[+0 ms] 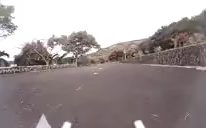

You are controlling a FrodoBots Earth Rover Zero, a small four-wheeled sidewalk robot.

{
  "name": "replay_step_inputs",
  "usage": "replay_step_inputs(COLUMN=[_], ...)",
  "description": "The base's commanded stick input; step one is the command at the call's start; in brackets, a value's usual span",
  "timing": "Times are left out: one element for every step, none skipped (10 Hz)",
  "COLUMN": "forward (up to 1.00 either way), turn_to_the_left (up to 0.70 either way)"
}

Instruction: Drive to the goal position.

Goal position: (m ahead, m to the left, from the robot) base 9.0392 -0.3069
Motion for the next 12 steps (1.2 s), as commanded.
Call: replay_step_inputs(forward=[0.50, 0.50, 0.50, 0.50, 0.50, 0.50, 0.50, 0.50, 0.50, 0.50, 0.50, 0.50], turn_to_the_left=[0.00, 0.00, 0.00, 0.00, 0.00, 0.00, 0.00, 0.00, 0.00, 0.00, 0.00, 0.00])
